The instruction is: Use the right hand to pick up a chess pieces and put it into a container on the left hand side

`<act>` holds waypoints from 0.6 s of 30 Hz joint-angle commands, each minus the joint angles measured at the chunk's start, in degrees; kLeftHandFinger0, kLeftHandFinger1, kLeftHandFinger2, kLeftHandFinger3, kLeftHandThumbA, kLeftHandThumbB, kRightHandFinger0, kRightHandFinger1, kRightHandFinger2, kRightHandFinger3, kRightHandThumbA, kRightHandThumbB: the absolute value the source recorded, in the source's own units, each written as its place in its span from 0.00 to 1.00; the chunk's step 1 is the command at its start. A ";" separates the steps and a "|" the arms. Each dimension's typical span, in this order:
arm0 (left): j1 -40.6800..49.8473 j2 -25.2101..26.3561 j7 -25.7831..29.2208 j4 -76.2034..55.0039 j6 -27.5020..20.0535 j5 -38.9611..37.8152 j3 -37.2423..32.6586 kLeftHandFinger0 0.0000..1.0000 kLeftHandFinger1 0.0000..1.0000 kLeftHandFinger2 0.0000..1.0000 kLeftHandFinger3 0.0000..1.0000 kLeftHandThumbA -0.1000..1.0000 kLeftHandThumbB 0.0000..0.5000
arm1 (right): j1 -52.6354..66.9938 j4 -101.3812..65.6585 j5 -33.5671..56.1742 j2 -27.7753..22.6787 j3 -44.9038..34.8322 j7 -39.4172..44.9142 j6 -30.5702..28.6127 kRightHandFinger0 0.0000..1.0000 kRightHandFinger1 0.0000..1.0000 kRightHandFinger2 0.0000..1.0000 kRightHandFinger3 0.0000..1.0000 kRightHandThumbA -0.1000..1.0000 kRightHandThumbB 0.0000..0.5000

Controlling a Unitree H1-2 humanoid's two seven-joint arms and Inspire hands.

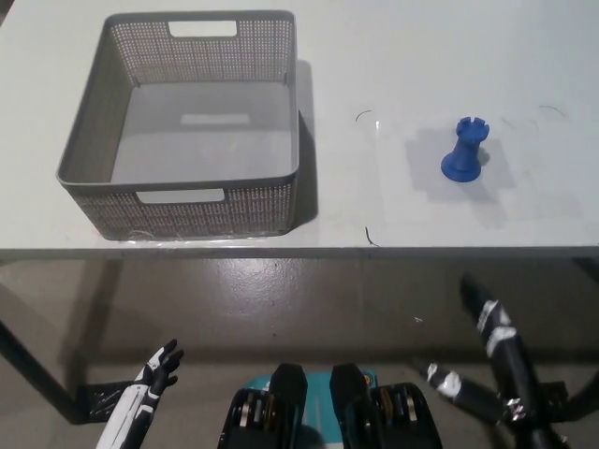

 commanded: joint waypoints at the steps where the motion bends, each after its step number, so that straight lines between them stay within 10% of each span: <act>1: -0.09 0.61 -0.74 -0.89 -2.08 0.12 0.01 1.00 1.00 1.00 1.00 1.00 0.65 | -6.06 -4.38 -4.03 0.05 -2.92 -3.56 -1.29 1.00 1.00 1.00 1.00 1.00 0.65; 8: -0.29 0.59 -0.84 -0.39 -3.01 -0.06 0.01 1.00 1.00 1.00 1.00 1.00 0.59 | -15.78 -3.75 -5.17 -0.92 -7.53 -5.17 7.05 1.00 1.00 1.00 1.00 1.00 0.81; 18: -0.64 0.28 -0.80 0.05 -3.07 -0.39 0.18 1.00 1.00 1.00 1.00 1.00 0.57 | -29.53 10.14 -3.62 -3.31 -10.72 -6.20 9.29 1.00 1.00 1.00 1.00 1.00 0.73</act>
